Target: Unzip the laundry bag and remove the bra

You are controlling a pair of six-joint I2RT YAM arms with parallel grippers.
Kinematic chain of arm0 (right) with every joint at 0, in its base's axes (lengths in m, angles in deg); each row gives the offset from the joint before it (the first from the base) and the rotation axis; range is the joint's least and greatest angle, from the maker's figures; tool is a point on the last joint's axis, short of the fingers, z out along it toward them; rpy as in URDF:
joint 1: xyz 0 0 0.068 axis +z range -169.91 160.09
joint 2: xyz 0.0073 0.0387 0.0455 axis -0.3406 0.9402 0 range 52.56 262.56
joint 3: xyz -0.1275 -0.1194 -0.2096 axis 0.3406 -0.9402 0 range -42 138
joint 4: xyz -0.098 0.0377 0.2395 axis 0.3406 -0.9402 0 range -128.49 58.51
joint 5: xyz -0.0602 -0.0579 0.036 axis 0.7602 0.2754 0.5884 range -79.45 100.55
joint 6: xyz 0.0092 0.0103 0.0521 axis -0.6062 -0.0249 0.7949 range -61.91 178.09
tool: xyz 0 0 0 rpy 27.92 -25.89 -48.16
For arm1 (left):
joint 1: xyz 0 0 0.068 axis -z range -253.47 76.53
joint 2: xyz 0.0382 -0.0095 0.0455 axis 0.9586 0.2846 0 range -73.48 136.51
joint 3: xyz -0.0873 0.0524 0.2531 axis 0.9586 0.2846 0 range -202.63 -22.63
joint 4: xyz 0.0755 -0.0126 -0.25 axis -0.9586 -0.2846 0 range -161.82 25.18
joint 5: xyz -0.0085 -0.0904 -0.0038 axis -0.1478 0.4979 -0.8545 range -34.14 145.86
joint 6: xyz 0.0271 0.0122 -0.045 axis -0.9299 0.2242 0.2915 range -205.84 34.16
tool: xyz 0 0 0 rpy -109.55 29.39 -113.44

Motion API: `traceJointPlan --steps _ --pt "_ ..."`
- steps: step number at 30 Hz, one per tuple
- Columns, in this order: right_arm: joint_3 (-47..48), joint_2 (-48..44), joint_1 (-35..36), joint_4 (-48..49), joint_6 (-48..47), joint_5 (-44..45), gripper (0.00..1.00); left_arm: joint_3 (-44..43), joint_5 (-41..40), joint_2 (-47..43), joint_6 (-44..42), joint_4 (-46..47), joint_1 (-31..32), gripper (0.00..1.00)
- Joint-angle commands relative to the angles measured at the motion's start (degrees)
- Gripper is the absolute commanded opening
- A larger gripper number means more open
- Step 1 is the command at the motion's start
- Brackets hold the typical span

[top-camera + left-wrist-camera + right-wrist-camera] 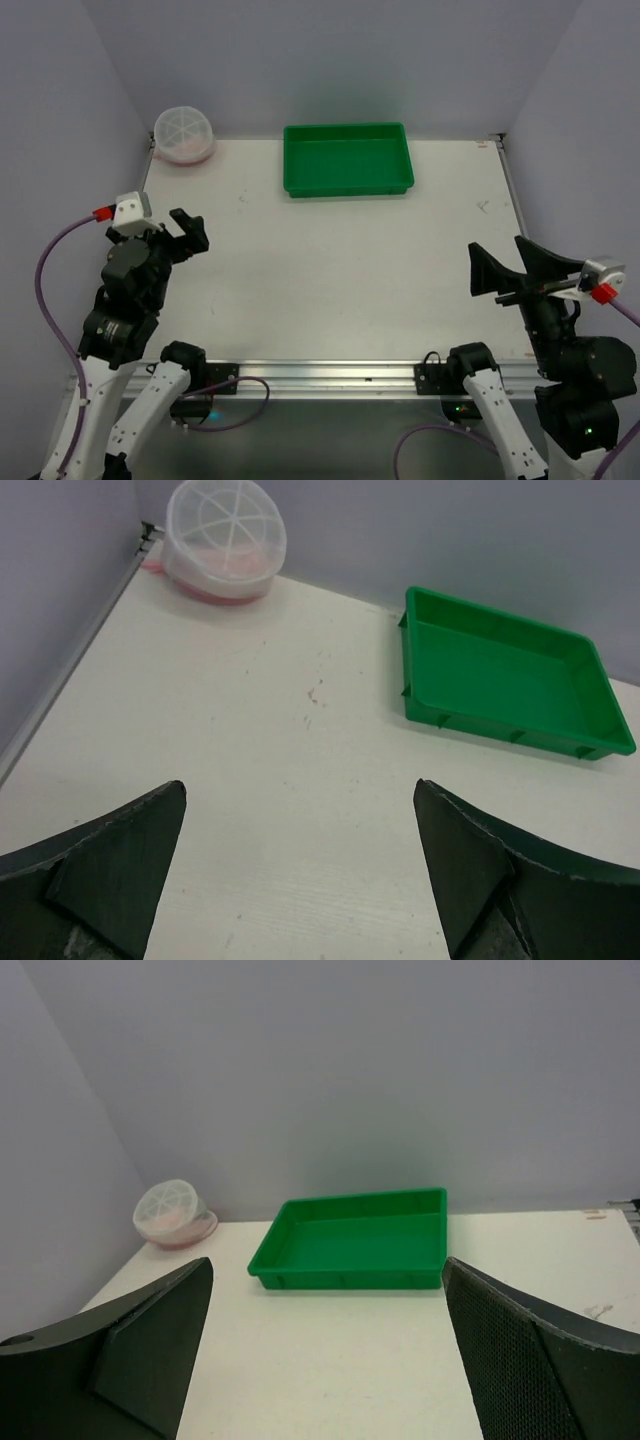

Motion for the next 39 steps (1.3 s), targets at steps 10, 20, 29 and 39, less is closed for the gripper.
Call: traceJointPlan --steps 10,20,29,39 --pt "-6.2 15.2 0.1 2.9 4.3 -23.5 0.99 -2.3 12.4 37.9 13.5 25.7 -10.2 1.00" --pt "-10.0 19.3 0.2 6.9 4.9 -32.0 0.99 -20.8 4.3 64.7 19.6 42.0 -22.2 1.00" --pt "-12.9 24.5 0.1 12.1 4.6 -37.3 0.99 -34.9 8.0 87.1 20.4 45.0 -27.4 1.00" --pt "-12.4 33.3 0.1 14.8 4.4 -52.5 0.99 -46.4 21.5 106.8 19.1 55.2 -31.4 0.78"
